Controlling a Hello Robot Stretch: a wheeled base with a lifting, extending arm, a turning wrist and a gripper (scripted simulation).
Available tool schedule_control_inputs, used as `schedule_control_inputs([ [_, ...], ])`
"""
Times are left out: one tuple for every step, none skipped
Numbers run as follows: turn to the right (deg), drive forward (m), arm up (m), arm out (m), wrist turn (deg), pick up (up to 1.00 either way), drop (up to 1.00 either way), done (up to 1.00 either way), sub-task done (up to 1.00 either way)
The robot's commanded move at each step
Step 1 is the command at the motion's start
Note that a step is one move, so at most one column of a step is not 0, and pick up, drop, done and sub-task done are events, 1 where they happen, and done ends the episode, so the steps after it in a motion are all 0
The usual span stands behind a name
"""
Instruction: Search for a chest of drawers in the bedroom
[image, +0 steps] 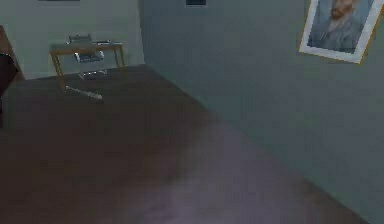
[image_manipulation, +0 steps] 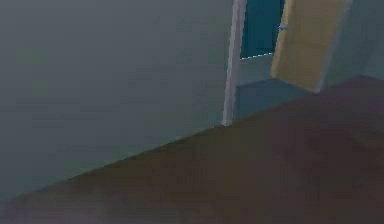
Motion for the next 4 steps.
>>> schedule_control_inputs([
  [45.0,0.00,0.00,0.00,0.0,0.00,0.00,0.00,0.00],
  [45.0,0.00,0.00,0.00,0.0,0.00,0.00,0.00,0.00],
  [45.0,0.00,0.00,0.00,0.0,0.00,0.00,0.00,0.00],
  [27.0,0.00,0.00,0.00,0.0,0.00,0.00,0.00,0.00],
])
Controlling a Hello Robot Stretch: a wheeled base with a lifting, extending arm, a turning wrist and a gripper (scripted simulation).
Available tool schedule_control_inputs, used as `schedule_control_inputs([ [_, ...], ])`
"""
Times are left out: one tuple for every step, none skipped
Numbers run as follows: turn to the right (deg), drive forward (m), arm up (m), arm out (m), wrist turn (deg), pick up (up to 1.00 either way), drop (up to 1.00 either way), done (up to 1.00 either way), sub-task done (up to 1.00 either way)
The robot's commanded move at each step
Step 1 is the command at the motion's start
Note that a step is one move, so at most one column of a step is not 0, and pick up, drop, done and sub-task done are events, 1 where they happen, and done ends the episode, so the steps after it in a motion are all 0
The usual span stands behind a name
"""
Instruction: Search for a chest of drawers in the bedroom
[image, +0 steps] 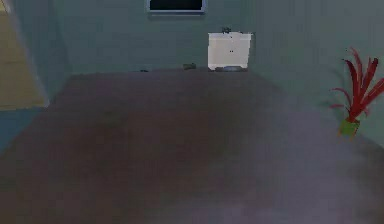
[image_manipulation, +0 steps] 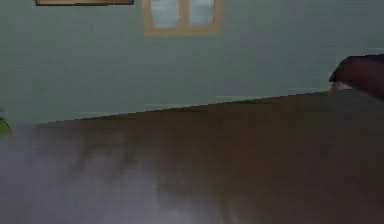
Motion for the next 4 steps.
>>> schedule_control_inputs([
  [0.0,1.00,0.00,0.00,0.0,0.00,0.00,0.00,0.00],
  [0.0,1.00,0.00,0.00,0.0,0.00,0.00,0.00,0.00],
  [3.0,0.00,0.00,0.00,0.0,0.00,0.00,0.00,0.00],
  [0.0,1.00,0.00,0.00,0.0,0.00,0.00,0.00,0.00],
])
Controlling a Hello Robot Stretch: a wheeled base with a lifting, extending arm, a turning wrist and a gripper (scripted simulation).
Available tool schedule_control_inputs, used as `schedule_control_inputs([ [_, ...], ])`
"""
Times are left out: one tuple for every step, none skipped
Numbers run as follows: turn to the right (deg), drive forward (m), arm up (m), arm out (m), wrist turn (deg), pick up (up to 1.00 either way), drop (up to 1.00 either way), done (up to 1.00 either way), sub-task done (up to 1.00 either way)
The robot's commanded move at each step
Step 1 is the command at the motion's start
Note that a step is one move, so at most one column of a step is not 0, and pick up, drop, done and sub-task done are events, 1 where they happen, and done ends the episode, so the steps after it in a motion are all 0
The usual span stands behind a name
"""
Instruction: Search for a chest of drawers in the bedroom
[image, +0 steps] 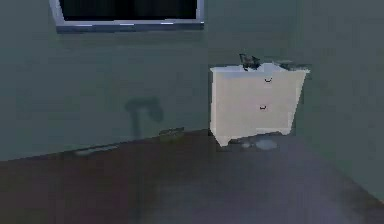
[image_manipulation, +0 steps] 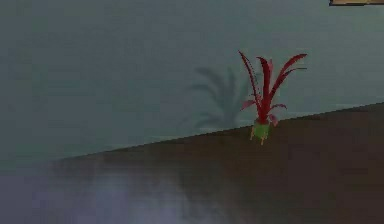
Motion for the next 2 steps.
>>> schedule_control_inputs([
  [0.0,1.00,0.00,0.00,0.0,0.00,0.00,0.00,0.00],
  [45.0,0.00,0.00,0.00,0.0,0.00,0.00,0.00,0.00],
])
